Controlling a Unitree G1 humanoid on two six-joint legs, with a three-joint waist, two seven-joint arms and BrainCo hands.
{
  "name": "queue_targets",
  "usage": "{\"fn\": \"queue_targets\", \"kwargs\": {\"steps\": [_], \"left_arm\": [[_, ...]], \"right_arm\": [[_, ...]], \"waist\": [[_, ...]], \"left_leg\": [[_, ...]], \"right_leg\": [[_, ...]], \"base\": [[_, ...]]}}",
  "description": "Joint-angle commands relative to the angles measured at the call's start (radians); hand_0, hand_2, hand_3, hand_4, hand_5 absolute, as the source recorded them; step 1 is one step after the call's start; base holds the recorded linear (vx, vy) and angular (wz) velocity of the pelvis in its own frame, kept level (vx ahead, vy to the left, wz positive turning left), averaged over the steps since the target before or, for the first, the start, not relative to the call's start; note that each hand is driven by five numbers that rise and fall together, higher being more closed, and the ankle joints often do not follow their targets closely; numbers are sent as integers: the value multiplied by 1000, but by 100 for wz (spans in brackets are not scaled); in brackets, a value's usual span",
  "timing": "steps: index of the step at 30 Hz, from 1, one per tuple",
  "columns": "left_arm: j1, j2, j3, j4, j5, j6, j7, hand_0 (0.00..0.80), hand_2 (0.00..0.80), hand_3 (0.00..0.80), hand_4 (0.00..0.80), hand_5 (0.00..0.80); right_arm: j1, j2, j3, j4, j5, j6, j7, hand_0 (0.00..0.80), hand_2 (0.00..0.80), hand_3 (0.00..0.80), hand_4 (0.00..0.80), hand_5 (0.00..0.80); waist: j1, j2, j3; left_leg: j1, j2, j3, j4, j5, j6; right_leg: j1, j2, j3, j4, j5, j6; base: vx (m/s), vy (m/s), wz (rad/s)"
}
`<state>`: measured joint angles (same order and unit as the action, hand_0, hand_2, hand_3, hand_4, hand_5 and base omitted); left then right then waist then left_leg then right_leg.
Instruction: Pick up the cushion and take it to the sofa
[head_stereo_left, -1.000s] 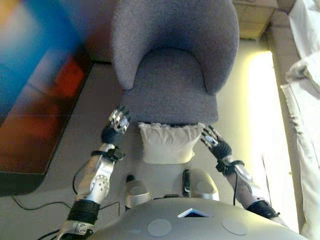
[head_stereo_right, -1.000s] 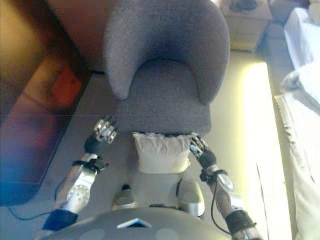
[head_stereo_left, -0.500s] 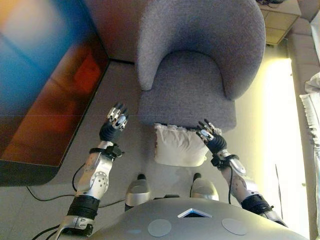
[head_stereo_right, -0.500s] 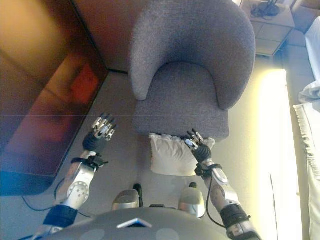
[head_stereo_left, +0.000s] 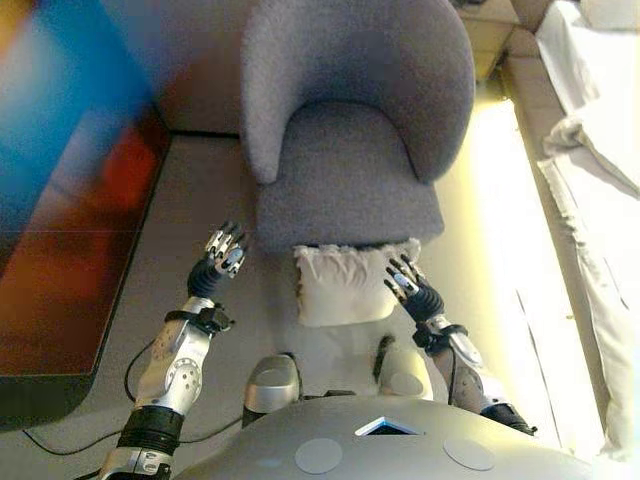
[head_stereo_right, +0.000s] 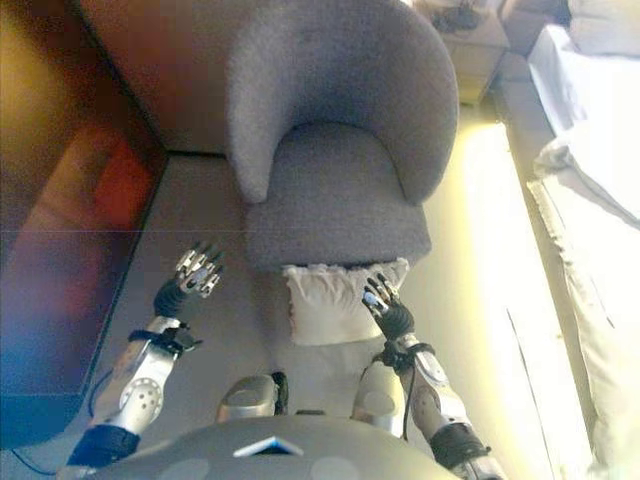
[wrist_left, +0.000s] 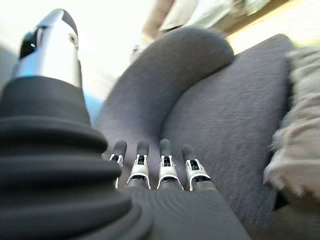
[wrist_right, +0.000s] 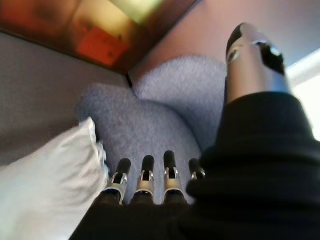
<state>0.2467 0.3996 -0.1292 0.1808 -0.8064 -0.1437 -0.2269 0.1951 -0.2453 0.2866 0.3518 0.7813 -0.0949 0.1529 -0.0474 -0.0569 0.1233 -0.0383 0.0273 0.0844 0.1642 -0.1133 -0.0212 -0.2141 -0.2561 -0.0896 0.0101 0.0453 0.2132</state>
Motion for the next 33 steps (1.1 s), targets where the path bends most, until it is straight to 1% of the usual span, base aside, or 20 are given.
{"fn": "queue_targets", "kwargs": {"steps": [1, 4, 5, 7, 8, 10, 12, 13, 14, 15, 16, 17, 18, 19, 21, 23, 25, 29, 31, 33], "left_arm": [[1, 5, -3, -92, -34, -59, -56, 0, 0, 0, 0, 0], [21, -18, -9, -101, -5, -51, -72, 0, 0, 0, 0, 0], [26, -29, -7, -104, 5, -43, -46, 0, 0, 0, 0, 0], [27, -33, -3, -126, -4, -32, -28, 0, 0, 0, 0, 0], [26, -33, -4, -140, 5, -30, -3, 0, 0, 0, 0, 0], [21, -37, -2, -144, -14, -31, 14, 0, 0, 0, 0, 0], [7, -49, -3, -139, -21, -31, 34, 0, 0, 0, 0, 0], [2, -56, -5, -134, -25, -25, 36, 0, 0, 0, 0, 0], [-3, -62, -9, -132, -28, -17, 38, 0, 0, 0, 0, 0], [-8, -65, -13, -130, -29, -10, 39, 0, 0, 0, 0, 0], [-11, -66, -19, -126, -32, -8, 42, 0, 0, 0, 0, 0], [-13, -65, -23, -123, -40, -9, 38, 0, 0, 0, 0, 0], [-11, -63, -26, -122, -45, -15, 31, 0, 0, 0, 0, 0], [-9, -63, -27, -123, -47, -17, 28, 0, 0, 0, 0, 0], [0, -54, -17, -134, -54, -6, 10, 0, 0, 0, 0, 0], [10, -52, -9, -129, -52, -8, -21, 0, 0, 0, 0, 0], [21, -56, -5, -120, -43, -17, -48, 0, 0, 0, 0, 0], [28, -60, 5, -100, -47, -34, -94, 0, 0, 0, 0, 0], [26, -54, 8, -112, -44, -31, -94, 0, 0, 0, 0, 0], [13, -37, -6, -113, -25, -48, -53, 0, 0, 0, 0, 0]], "right_arm": [[-53, -23, -28, -66, 37, -23, 9, 0, 0, 0, 0, 0], [-66, -7, -35, -48, 23, -12, -2, 0, 0, 0, 0, 0], [-72, -6, -33, -51, 15, 1, -17, 0, 0, 0, 0, 0], [-73, -15, -23, -88, 25, 24, -3, 0, 0, 0, 0, 0], [-68, -22, -16, -101, 17, 34, -6, 0, 0, 0, 0, 0], [-71, -34, -9, -90, 18, 38, 10, 0, 0, 0, 0, 0], [-77, -47, -2, -83, 18, 44, 15, 0, 0, 0, 0, 0], [-80, -49, 1, -74, 19, 40, 11, 0, 0, 0, 0, 0], [-81, -51, 0, -66, 22, 35, 11, 0, 0, 0, 0, 0], [-78, -51, -3, -60, 21, 30, 16, 0, 0, 0, 0, 0], [-75, -50, -6, -56, 17, 29, 20, 0, 0, 0, 0, 0], [-73, -48, -9, -51, 11, 24, 27, 0, 0, 0, 0, 0], [-71, -47, -11, -46, 4, 16, 36, 0, 0, 0, 0, 0], [-69, -48, -13, -47, 2, 13, 38, 0, 0, 0, 0, 0], [-48, -55, -21, -67, 8, 2, 33, 0, 0, 0, 0, 0], [-20, -64, -35, -75, 23, -16, 46, 0, 0, 0, 0, 0], [-4, -67, -45, -76, 31, -28, 52, 0, 0, 0, 0, 0], [20, -56, -50, -81, 21, -50, 56, 0, 0, 0, 0, 0], [27, -54, -50, -94, 22, -57, 46, 0, 0, 0, 0, 0], [9, -55, -36, -94, 36, -51, 11, 0, 0, 0, 0, 0]], "waist": [[-27, -22, 15], [-31, -22, -2], [-36, -17, -10], [-43, -8, -17], [-45, -6, -25], [-48, -5, -37], [-49, -6, -44], [-47, -13, -43], [-43, -19, -38], [-38, -23, -32], [-33, -19, -26], [-27, -11, -20], [-18, 8, -15], [-11, 14, -9], [17, 46, -1], [39, 48, 10], [46, 51, 14], [37, 60, 13], [33, 53, 10], [34, 57, 6]], "left_leg": [[105, -23, -19, -27, -76, 13], [135, 10, -34, 1, -98, -4], [157, 36, -43, 12, -80, -15], [174, 78, -40, 28, -37, -38], [162, 107, -44, 72, 11, -54], [147, 137, -48, 145, 66, -72], [96, 141, -57, 289, 157, -90], [48, 126, -62, 391, 186, -90], [-10, 117, -67, 466, 199, -85], [-57, 119, -62, 478, 205, -77], [-78, 130, -57, 460, 202, -73], [-79, 152, -45, 383, 214, -73], [-81, 188, -26, 220, 239, -77], [-71, 200, -17, 151, 247, -79], [-98, 241, 1, -84, 327, -118], [-120, 246, 4, -213, 361, -136], [-150, 243, 3, -230, 352, -137], [-134, 218, 42, -165, 302, -120], [-158, 187, 24, -62, 240, -107], [-158, 158, 0, -30, 206, -91]], "right_leg": [[-27, 27, 22, -48, 200, -6], [-19, 38, 46, 27, 178, -9], [-19, 48, 59, 60, 162, -16], [-12, 64, 55, 85, 130, -31], [-2, 81, 56, 95, 109, -51], [10, 100, 43, 101, 91, -79], [39, 127, 47, 102, 65, -123], [57, 134, 49, 104, 56, -146], [75, 140, 52, 105, 48, -163], [94, 143, 54, 106, 38, -170], [109, 149, 52, 107, 28, -171], [125, 154, 45, 109, 9, -167], [141, 161, 35, 108, -14, -154], [152, 160, 32, 107, -26, -148], [204, 168, 16, 79, -56, -129], [254, 157, 12, 51, -70, -116], [272, 151, 4, 44, -82, -110], [292, 124, -5, 72, -113, -100], [290, 99, 21, 95, -119, -94], [273, 73, 39, 133, -129, -77]], "base": [[356, -140, 54], [371, -145, 61], [347, -122, 54], [293, -120, 38], [259, -157, 13], [217, -183, 5], [187, -205, 7], [186, -197, 4], [183, -150, 9], [178, -68, 6], [169, 36, -2], [179, 175, -7], [164, 225, 5], [178, 275, 8], [232, 230, 9], [248, 130, 11], [189, 99, -34], [132, 156, -14], [139, 188, -10], [187, 205, -23]]}}
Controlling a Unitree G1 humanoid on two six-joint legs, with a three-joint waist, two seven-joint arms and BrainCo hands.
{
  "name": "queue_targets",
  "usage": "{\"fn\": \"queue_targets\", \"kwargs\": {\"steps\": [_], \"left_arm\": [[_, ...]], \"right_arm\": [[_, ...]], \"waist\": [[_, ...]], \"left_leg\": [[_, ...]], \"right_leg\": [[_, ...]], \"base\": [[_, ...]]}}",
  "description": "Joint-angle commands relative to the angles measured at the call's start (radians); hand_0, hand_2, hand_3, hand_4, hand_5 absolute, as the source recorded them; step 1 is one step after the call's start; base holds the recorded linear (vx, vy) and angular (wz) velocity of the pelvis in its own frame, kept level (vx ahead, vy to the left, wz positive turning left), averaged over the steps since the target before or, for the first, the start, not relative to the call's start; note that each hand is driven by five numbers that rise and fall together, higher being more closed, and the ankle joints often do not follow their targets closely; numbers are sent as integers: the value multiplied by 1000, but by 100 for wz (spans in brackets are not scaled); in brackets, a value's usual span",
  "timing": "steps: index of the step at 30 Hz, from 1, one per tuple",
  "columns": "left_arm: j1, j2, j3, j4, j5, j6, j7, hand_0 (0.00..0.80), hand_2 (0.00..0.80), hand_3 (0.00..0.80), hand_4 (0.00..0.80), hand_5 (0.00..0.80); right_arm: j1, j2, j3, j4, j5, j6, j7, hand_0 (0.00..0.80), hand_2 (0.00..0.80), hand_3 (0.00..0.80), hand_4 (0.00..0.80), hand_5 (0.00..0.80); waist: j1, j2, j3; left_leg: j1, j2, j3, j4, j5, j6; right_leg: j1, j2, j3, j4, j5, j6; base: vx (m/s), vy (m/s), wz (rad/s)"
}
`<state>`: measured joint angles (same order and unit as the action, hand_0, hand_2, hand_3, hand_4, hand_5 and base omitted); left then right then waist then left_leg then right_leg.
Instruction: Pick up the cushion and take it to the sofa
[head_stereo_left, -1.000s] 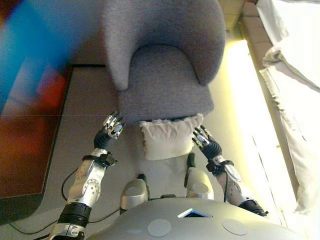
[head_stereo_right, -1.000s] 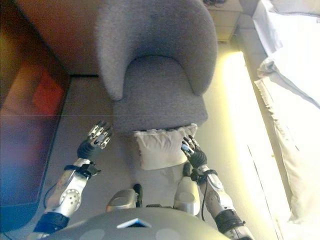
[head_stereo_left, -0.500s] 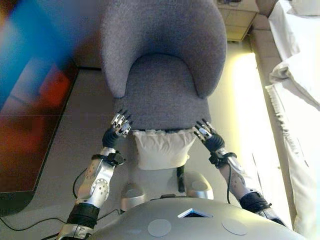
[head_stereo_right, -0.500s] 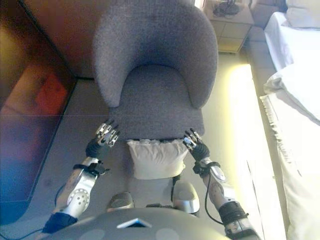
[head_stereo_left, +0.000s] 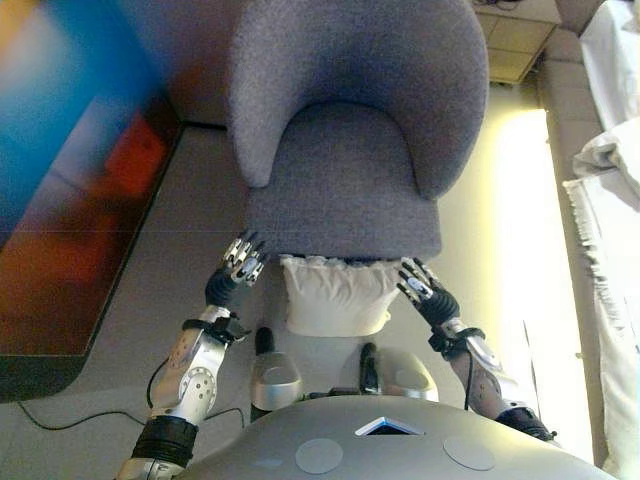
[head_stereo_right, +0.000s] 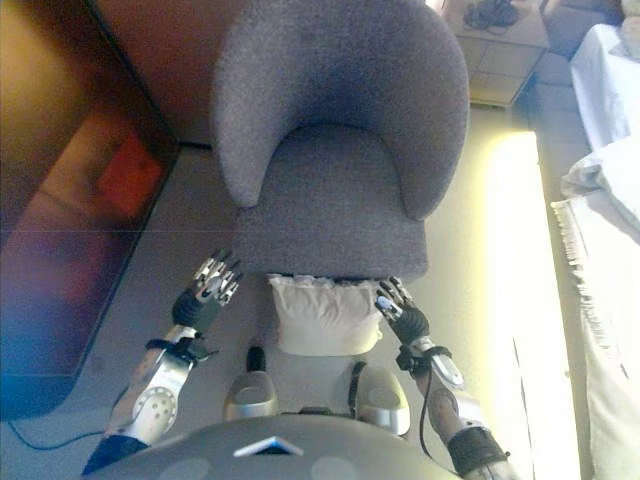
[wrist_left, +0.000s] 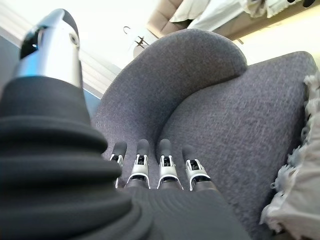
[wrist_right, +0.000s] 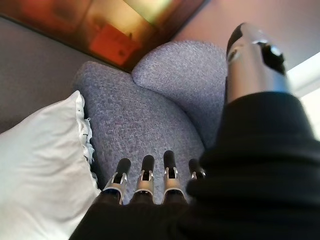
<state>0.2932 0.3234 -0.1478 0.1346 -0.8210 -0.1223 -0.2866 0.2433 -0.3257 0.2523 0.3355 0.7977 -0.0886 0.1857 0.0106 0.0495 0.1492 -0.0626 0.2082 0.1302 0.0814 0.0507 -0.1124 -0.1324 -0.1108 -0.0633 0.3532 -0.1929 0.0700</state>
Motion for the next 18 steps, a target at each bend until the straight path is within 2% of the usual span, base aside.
{"fn": "queue_targets", "kwargs": {"steps": [1, 2, 4, 6, 9, 11, 14, 15, 16, 18], "left_arm": [[-50, 49, 14, -61, -16, -66, 9, 0, 0, 0, 0, 0], [-58, 55, 15, -59, -21, -64, 5, 0, 0, 0, 0, 0], [-67, 74, 10, -55, -1, -63, 26, 0, 0, 0, 0, 0], [-62, 81, 17, -53, 5, -54, 49, 0, 0, 0, 0, 0], [-68, 94, 35, -37, 6, -47, 77, 0, 0, 0, 0, 0], [-72, 101, 41, -41, 1, -48, 81, 0, 0, 0, 0, 0], [-66, 114, 45, -55, -17, -57, 69, 0, 0, 0, 0, 0], [-64, 115, 48, -57, -29, -50, 56, 0, 0, 0, 0, 0], [-54, 109, 57, -54, -39, -37, 40, 0, 0, 0, 0, 0], [-28, 91, 58, -53, -32, -31, 30, 0, 0, 0, 0, 0]], "right_arm": [[-44, 28, -2, -82, 28, -50, -25, 0, 0, 0, 0, 0], [-47, 30, -1, -82, 32, -50, -22, 0, 0, 0, 0, 0], [-66, 44, 11, -76, 17, -50, -34, 0, 0, 0, 0, 0], [-77, 54, 16, -66, 23, -47, -24, 0, 0, 0, 0, 0], [-77, 68, 29, -55, 5, -38, -6, 0, 0, 0, 0, 0], [-92, 68, 43, -51, 1, -33, -5, 0, 0, 0, 0, 0], [-148, 64, 47, -39, -3, -10, 9, 0, 0, 0, 0, 0], [-162, 64, 43, -37, -7, 1, 11, 0, 0, 0, 0, 0], [-173, 63, 38, -32, -19, 19, 17, 0, 0, 0, 0, 0], [-170, 53, 33, -48, -24, 41, 16, 0, 0, 0, 0, 0]], "waist": [[-23, -50, -23], [-22, -52, -25], [-16, -57, -33], [-14, -56, -34], [-13, -58, -38], [-21, -70, -30], [-28, -78, -5], [-26, -77, 0], [-19, -78, 0], [-14, -80, -12]], "left_leg": [[-138, -31, -41, 71, 29, 7], [-140, -37, -39, 82, 20, 13], [-125, -71, -28, 94, -11, 48], [-95, -81, -18, 93, -29, 59], [-72, -75, -5, 100, -43, 38], [-55, -71, -1, 100, -58, 21], [-40, -23, 3, 105, -75, -5], [-35, 0, 3, 104, -73, -17], [-23, 27, 6, 94, -66, -26], [-3, 56, -1, 73, -47, -39]], "right_leg": [[197, -85, 10, -205, 107, 73], [199, -94, 6, -199, 105, 79], [169, -139, -14, -110, 153, 92], [133, -170, -26, -65, 197, 90], [124, -202, -46, -164, 222, 92], [94, -223, -35, -257, 295, 118], [31, -232, -2, -301, 366, 150], [27, -230, 1, -293, 357, 159], [38, -218, -21, -291, 331, 168], [59, -197, -41, -298, 307, 169]], "base": [[145, 137, -29], [154, 107, -24], [190, 111, -8], [157, 33, -29], [121, -124, -49], [77, -208, -49], [68, -227, -26], [95, -223, -4], [121, -194, 5], [137, -134, 27]]}}
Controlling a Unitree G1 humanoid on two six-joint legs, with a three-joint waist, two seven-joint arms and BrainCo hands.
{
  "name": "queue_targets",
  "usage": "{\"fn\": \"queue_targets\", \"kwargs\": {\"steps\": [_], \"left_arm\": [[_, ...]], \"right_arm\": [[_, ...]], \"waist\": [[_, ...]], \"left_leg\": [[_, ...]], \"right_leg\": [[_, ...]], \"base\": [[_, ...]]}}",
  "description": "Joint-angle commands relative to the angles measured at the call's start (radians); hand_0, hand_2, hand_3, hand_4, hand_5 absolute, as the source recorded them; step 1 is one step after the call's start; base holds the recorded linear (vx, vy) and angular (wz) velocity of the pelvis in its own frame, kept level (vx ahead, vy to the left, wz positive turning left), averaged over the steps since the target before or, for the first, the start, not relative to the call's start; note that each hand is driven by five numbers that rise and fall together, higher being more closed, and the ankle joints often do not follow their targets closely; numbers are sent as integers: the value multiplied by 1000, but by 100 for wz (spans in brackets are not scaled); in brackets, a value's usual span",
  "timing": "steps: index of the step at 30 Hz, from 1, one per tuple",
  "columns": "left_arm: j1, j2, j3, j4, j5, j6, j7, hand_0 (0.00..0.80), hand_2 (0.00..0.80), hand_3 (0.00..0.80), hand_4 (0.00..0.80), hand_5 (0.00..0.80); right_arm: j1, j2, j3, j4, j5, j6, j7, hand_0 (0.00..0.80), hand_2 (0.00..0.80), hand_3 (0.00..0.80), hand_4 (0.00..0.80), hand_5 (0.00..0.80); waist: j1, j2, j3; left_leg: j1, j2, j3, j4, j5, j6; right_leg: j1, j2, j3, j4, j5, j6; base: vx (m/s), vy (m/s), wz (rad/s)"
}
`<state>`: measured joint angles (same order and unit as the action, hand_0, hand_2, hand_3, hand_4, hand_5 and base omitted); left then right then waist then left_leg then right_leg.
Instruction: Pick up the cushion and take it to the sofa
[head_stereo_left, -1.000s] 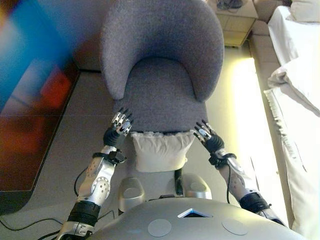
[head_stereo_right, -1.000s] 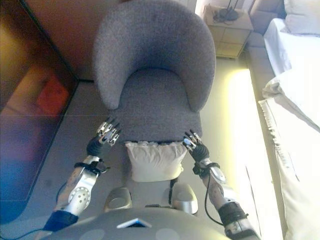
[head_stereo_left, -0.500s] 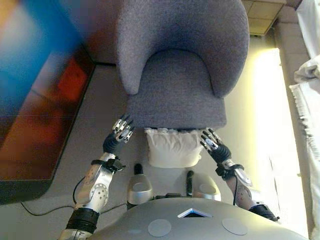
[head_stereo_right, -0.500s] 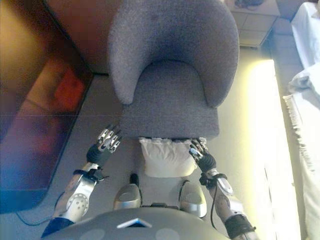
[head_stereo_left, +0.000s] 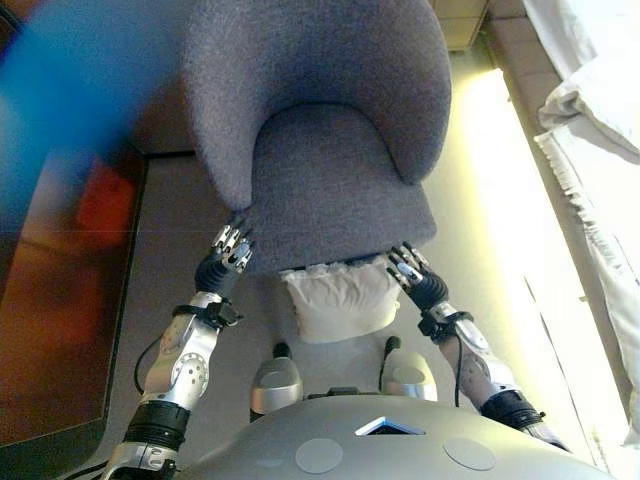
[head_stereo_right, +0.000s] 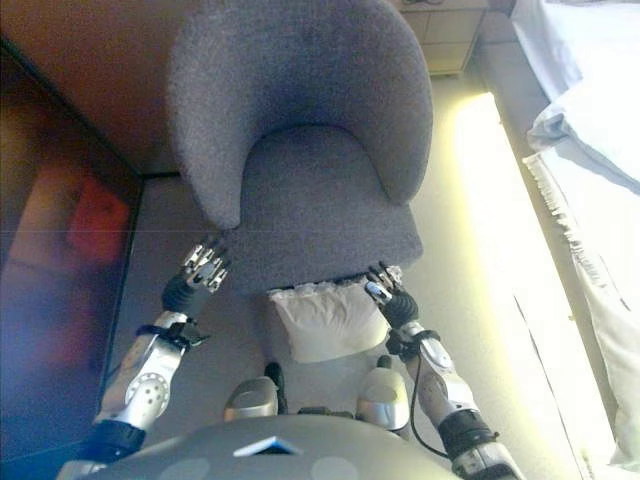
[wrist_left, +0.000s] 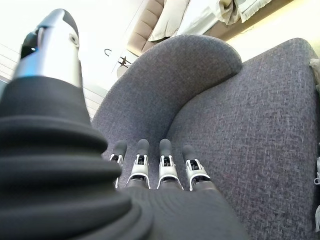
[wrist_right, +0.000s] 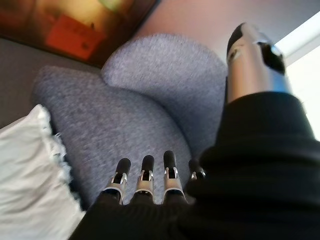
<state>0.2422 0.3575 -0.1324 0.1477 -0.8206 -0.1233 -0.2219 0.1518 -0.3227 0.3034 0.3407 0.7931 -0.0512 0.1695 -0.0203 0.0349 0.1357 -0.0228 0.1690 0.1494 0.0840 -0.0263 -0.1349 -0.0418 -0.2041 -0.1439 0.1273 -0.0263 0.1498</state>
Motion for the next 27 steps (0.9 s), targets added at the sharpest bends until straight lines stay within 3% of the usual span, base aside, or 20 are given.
{"fn": "queue_targets", "kwargs": {"steps": [1, 3, 6, 11, 16, 20, 21, 24, 27], "left_arm": [[35, 51, 38, -79, -24, -30, -33, 0, 0, 0, 0, 0], [34, 39, 26, -69, -7, -35, -1, 0, 0, 0, 0, 0], [-6, 29, 22, -29, 4, -19, 14, 0, 0, 0, 0, 0], [-28, 35, 10, -13, 93, -21, 93, 0, 0, 0, 0, 0], [-35, 43, 1, -28, 92, -11, 78, 0, 0, 0, 0, 0], [-45, 26, 7, -53, -78, 55, -55, 0, 0, 0, 0, 0], [-54, 11, 4, -61, -223, 143, -205, 0, 0, 0, 0, 0], [-52, -57, -21, -43, -449, 280, -437, 0, 0, 0, 0, 0], [-47, -98, -64, -42, -551, 302, -491, 0, 0, 0, 0, 0]], "right_arm": [[-71, 38, -21, -73, -23, 8, 29, 0, 0, 0, 0, 0], [-67, 25, -26, -79, -18, 3, 11, 0, 0, 0, 0, 0], [-72, 15, -25, -79, -18, -43, -19, 0, 0, 0, 0, 0], [-43, 25, -31, -86, -47, -89, -40, 0, 0, 0, 0, 0], [-22, 39, -30, -120, -30, -80, -16, 0, 0, 0, 0, 0], [-17, 40, -37, -153, 125, 0, 95, 0, 0, 0, 0, 0], [-27, 54, -42, -158, 362, 95, 211, 0, 0, 0, 0, 0], [-41, 145, -76, -93, 672, 261, 392, 0, 0, 0, 0, 0], [-63, 170, -74, -99, 710, 245, 399, 0, 0, 0, 0, 0]], "waist": [[21, -68, -9], [22, -72, -21], [24, -66, -35], [17, -48, -54], [27, -42, -65], [42, -47, -70], [48, -47, -72], [57, -38, -80], [58, -34, -84]], "left_leg": [[-37, 114, -22, 59, 46, -23], [-46, 118, -22, 99, 46, -26], [-54, 88, -15, 86, 43, -17], [-17, 54, -26, 28, 42, -11], [10, 25, -65, -20, 47, -1], [17, 29, -57, -31, 51, -7], [19, 34, -48, -39, 58, -10], [27, 54, -21, -59, 70, -17], [31, 61, -11, -69, 74, -19]], "right_leg": [[-20, -86, 27, -71, 124, 81], [1, -73, 0, -73, 110, 57], [10, -83, -43, -58, 97, 50], [23, -113, -43, -52, 103, 64], [49, -114, -31, -57, 92, 68], [71, -115, -73, -105, 106, 80], [75, -115, -88, -119, 113, 81], [87, -112, -127, -133, 119, 81], [86, -112, -138, -128, 118, 83]], "base": [[125, -81, 38], [87, -81, 35], [21, -4, 47], [44, 65, 27], [54, 16, 10], [23, -29, 19], [24, -22, 9], [43, -7, 13], [45, 5, 11]]}}
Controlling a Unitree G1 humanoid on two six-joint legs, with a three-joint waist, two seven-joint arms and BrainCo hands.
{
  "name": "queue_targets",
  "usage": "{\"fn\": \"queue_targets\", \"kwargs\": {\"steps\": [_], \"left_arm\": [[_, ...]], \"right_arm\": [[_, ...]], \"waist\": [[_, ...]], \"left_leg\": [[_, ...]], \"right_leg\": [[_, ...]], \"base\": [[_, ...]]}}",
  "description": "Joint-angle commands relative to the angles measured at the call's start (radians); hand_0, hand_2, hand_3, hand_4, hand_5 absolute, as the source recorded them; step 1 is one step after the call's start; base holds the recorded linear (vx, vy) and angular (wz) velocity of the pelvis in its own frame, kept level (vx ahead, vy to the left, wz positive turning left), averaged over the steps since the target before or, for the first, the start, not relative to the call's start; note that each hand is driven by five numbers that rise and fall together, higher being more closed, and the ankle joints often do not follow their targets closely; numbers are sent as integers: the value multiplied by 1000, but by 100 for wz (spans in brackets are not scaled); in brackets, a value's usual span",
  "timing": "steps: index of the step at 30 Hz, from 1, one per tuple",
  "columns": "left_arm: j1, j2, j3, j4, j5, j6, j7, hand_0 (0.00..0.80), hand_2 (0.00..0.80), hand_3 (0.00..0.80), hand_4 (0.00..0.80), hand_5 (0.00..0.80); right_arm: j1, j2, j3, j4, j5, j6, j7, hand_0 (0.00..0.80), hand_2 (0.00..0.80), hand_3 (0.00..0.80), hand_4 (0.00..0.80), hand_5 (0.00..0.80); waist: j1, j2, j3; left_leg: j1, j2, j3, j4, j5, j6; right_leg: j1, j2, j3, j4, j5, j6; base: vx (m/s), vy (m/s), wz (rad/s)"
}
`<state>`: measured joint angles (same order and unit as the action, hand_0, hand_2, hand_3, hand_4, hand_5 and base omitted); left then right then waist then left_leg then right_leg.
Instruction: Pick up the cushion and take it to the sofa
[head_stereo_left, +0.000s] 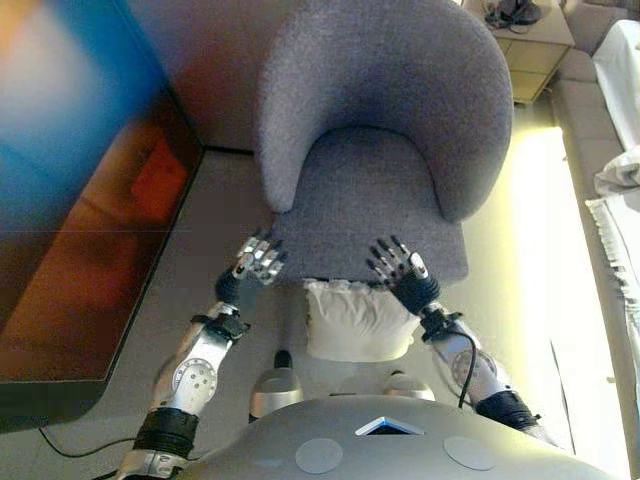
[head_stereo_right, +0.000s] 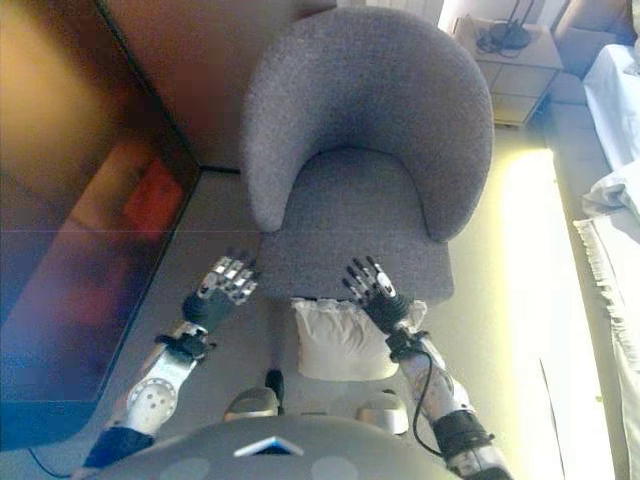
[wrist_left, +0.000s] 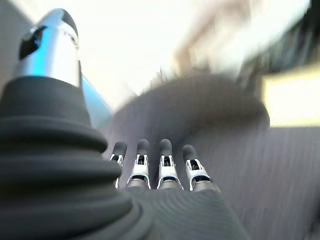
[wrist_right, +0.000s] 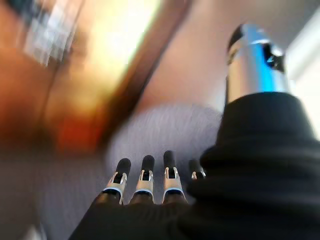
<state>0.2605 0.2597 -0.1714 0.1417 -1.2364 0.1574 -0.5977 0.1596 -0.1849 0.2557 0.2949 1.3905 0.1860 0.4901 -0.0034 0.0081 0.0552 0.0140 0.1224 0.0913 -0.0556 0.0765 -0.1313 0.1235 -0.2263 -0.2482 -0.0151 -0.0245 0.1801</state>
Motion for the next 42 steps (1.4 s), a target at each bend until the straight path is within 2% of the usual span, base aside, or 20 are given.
{"fn": "queue_targets", "kwargs": {"steps": [1, 3, 11, 22, 25, 28, 31, 32, 33, 34, 35, 39, 42], "left_arm": [[-63, -1, -29, -27, -148, 19, -120, 0, 0, 0, 0, 0], [-59, -6, -13, -10, -128, 18, -133, 0, 0, 0, 0, 0], [-51, 2, 7, -15, -100, 20, -116, 0, 0, 0, 0, 0], [-39, 11, -5, -27, -96, 29, -81, 0, 0, 0, 0, 0], [-31, 11, -5, -16, -77, 6, -38, 0, 0, 0, 0, 0], [-31, 27, 2, -3, 10, -52, 47, 0, 0, 0, 0, 0], [-30, 48, 12, 17, 154, -135, 155, 0, 0, 0, 0, 0], [-40, 73, 11, 33, 318, -212, 279, 0, 0, 0, 0, 0], [-50, 88, 7, 45, 415, -242, 351, 0, 0, 0, 0, 0], [-54, 91, 8, 46, 449, -244, 380, 0, 0, 0, 0, 0], [-64, 111, 16, 59, 537, -246, 461, 0, 0, 0, 0, 0], [-107, 131, 23, 123, 627, -254, 569, 0, 0, 0, 0, 0], [-132, 118, 22, 187, 667, -281, 593, 0, 0, 0, 0, 0]], "right_arm": [[-66, 35, -26, -59, 110, 6, 90, 0, 0, 0, 0, 0], [-47, 38, -31, -66, 99, 8, 122, 0, 0, 0, 0, 0], [-18, 29, -44, -55, 67, 3, 107, 0, 0, 0, 0, 0], [5, 14, -25, -54, 48, -8, 96, 0, 0, 0, 0, 0], [8, 8, -23, -50, 28, -19, 80, 0, 0, 0, 0, 0], [13, 3, -23, -48, 17, -31, 67, 0, 0, 0, 0, 0], [11, -11, -22, -29, -102, -126, 2, 0, 0, 0, 0, 0], [-5, -40, -16, -3, -314, -272, -149, 0, 0, 0, 0, 0], [-21, -59, -13, 13, -419, -330, -234, 0, 0, 0, 0, 0], [-26, -64, -12, 15, -458, -345, -260, 0, 0, 0, 0, 0], [-34, -89, -9, 11, -576, -382, -333, 0, 0, 0, 0, 0], [-60, -123, -6, 40, -699, -390, -418, 0, 0, 0, 0, 0], [-74, -108, -19, 114, -700, -371, -453, 0, 0, 0, 0, 0]], "waist": [[39, -8, -5], [38, -10, -9], [43, -13, -19], [41, -15, -14], [41, -17, -12], [40, -19, -9], [43, -21, -9], [45, -22, -5], [44, -23, -2], [44, -24, 0], [42, -26, 4], [39, -31, 10], [40, -34, 19]], "left_leg": [[-10, 108, 49, 73, -30, -23], [-16, 109, 52, 71, -29, -22], [-16, 98, 47, 37, -18, -18], [-16, 89, 45, 41, -24, -14], [-17, 89, 46, 46, -27, -15], [-17, 89, 49, 48, -27, -15], [-15, 88, 46, 49, -29, -17], [-13, 87, 41, 53, -30, -18], [-15, 87, 39, 59, -31, -18], [-15, 87, 38, 63, -32, -18], [-19, 88, 38, 76, -34, -19], [-24, 91, 41, 94, -37, -20], [-27, 96, 51, 122, -47, -24]], "right_leg": [[-85, -90, -32, 20, 114, 54], [-93, -87, -29, 20, 111, 54], [-96, -70, -33, -7, 119, 49], [-96, -72, -22, -4, 112, 50], [-98, -75, -19, -5, 114, 52], [-97, -76, -18, -9, 118, 53], [-93, -75, -21, -13, 119, 54], [-92, -75, -20, -11, 119, 53], [-93, -75, -16, -9, 120, 53], [-93, -75, -14, -7, 120, 52], [-96, -76, -10, -1, 118, 50], [-96, -81, -8, 5, 118, 50], [-96, -96, -20, 19, 120, 54]], "base": [[10, -2, 5], [0, 0, 0], [10, -3, 0], [0, 0, 0], [0, 0, 0], [0, 0, 0], [0, 0, 0], [0, 0, 0], [0, 0, 0], [0, 0, 0], [0, 0, 0], [20, 0, 0], [58, 10, 0]]}}
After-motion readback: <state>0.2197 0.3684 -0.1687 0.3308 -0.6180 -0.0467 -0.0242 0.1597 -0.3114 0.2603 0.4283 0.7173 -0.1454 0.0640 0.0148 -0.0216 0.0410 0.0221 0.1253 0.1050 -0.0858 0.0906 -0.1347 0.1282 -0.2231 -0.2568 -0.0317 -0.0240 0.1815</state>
